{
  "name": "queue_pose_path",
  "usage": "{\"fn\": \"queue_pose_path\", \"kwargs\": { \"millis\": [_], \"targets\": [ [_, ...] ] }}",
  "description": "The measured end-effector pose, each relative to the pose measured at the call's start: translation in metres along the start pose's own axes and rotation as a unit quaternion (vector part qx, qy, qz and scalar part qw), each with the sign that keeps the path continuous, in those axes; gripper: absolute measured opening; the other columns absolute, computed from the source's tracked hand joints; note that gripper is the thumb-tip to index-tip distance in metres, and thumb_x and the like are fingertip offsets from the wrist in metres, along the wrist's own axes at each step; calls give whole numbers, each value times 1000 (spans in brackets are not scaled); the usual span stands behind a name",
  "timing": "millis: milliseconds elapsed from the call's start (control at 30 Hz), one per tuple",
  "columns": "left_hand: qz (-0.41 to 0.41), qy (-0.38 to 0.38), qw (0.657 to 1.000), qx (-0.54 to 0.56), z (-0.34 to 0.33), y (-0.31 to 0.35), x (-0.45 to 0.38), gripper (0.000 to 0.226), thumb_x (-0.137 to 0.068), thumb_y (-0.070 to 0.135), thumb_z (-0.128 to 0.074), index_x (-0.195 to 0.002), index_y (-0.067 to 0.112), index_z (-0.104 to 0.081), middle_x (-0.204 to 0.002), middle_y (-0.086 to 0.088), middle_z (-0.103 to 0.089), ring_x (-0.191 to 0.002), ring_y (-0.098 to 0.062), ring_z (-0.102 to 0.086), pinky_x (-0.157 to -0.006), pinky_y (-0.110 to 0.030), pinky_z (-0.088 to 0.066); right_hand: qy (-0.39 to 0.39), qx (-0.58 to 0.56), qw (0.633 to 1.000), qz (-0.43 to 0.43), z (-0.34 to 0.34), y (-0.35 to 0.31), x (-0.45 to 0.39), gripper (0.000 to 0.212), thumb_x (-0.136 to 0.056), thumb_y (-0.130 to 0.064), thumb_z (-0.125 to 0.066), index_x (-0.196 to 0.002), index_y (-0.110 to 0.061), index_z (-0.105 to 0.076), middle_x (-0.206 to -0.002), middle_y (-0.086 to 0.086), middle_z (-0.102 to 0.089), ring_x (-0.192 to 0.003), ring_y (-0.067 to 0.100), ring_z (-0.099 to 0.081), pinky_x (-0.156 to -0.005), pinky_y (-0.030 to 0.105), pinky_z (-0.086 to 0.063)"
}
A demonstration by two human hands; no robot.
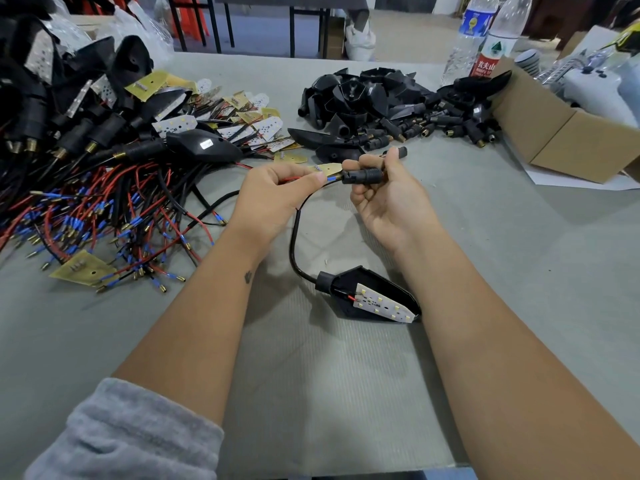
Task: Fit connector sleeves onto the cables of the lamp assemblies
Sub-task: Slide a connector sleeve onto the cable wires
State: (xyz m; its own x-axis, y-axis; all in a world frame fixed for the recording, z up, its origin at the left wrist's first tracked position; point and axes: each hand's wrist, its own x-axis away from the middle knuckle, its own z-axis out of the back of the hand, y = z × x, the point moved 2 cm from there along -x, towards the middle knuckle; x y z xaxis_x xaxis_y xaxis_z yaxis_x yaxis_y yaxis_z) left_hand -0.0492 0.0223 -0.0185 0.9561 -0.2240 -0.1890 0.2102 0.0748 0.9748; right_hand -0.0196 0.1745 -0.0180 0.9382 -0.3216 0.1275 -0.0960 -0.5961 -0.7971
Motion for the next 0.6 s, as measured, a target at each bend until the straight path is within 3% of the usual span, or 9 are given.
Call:
{"fn": "queue_pose_path", "kwargs": {
  "millis": [233, 600],
  "targets": [
    [11, -30, 999, 3, -1, 1, 2, 18, -85, 27, -71, -68, 23, -73, -43, 17, -37, -40, -1, -32, -42, -11, -28, -5, -22, 1000, -6, 0, 0, 0, 48, -107, -36, -28, -83, -7, -56, -69, 10, -72, -52, 11, -55, -50, 16, -43],
    [1, -30, 1000, -7, -4, 1, 1, 24, -86, 28, -70, -62, 30, -73, -45, 17, -38, -43, 0, -35, -47, -9, -34, -16, -51, 998, -14, 0, 0, 0, 48, -107, -36, -28, -82, -7, -56, -69, 11, -72, -50, 11, -61, -47, 16, -46]
  ]
}}
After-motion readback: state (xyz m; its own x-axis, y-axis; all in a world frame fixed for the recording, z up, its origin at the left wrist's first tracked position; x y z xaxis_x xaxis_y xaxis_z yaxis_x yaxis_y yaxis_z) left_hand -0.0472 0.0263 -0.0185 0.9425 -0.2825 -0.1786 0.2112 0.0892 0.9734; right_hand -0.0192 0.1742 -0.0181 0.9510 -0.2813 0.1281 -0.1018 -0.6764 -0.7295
